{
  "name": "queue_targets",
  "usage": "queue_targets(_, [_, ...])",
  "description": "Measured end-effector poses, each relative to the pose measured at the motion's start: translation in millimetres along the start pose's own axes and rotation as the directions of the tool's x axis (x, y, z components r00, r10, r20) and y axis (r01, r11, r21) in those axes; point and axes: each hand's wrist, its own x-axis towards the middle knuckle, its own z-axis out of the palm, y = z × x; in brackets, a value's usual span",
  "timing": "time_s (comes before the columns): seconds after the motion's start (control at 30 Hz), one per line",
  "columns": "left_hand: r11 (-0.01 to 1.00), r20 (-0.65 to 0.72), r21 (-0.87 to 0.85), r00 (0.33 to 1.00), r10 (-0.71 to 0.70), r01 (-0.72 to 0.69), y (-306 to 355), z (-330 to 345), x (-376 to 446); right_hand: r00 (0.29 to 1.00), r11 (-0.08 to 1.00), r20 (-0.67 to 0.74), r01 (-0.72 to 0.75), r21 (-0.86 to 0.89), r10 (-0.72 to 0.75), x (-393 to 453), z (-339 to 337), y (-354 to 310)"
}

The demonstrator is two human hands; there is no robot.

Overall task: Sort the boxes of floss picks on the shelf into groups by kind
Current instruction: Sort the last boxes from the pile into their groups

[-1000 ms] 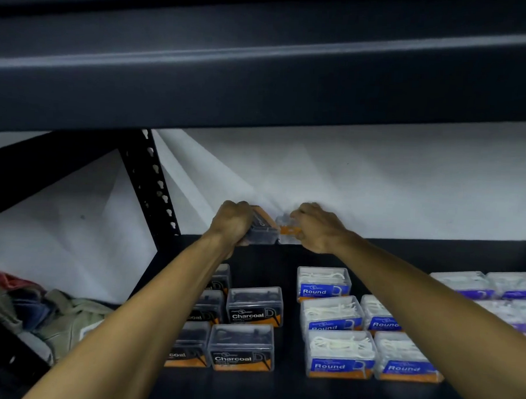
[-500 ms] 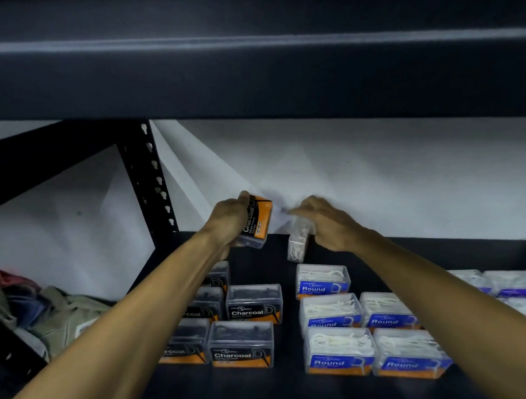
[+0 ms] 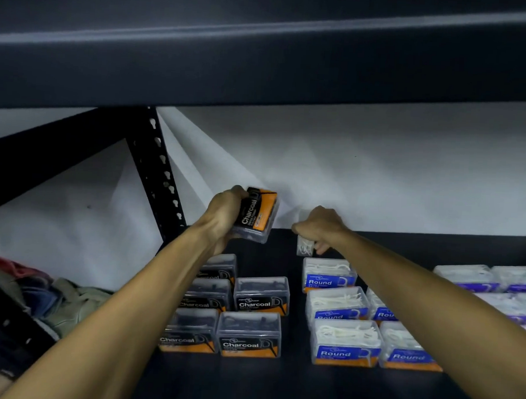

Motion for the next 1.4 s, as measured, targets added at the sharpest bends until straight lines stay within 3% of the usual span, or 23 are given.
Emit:
queue_targets(0.2, [0.919,0.175,0.354,0.978,0.116,-0.172,-3,-18,4,0.996,0.996,0.058,0.066,-0.068,-0.062,-3,-22,5])
queue_targets(0.37, [0.596,0.302,0.727,0.938,0.169,-0.341,-5,-10,6,0.978,0.975,0.061,0.203,-0.095,-0.197,-17,-52,22])
queue_targets(0.5, [0.405,0.379,0.838,0.924,0.048,-0.365,-13,2,5,0.974,0.969,0.067,0.222,-0.109,-0.216,-27,-69,39])
queue_targets(0.63, [0.278,0.408,0.879,0.912,-0.024,-0.386,-21,9,7,0.978,0.972,0.063,0.206,-0.113,-0.200,-36,-82,53])
queue_targets(1.0, [0.167,0.414,0.901,0.908,-0.058,-0.400,-34,12,11,0.972,0.970,0.028,0.233,-0.060,-0.232,-52,-92,69])
queue_targets(1.4, [0.146,0.408,0.907,0.910,-0.078,-0.395,-35,10,7,0.975,0.974,0.005,0.221,-0.042,-0.221,-53,-91,76])
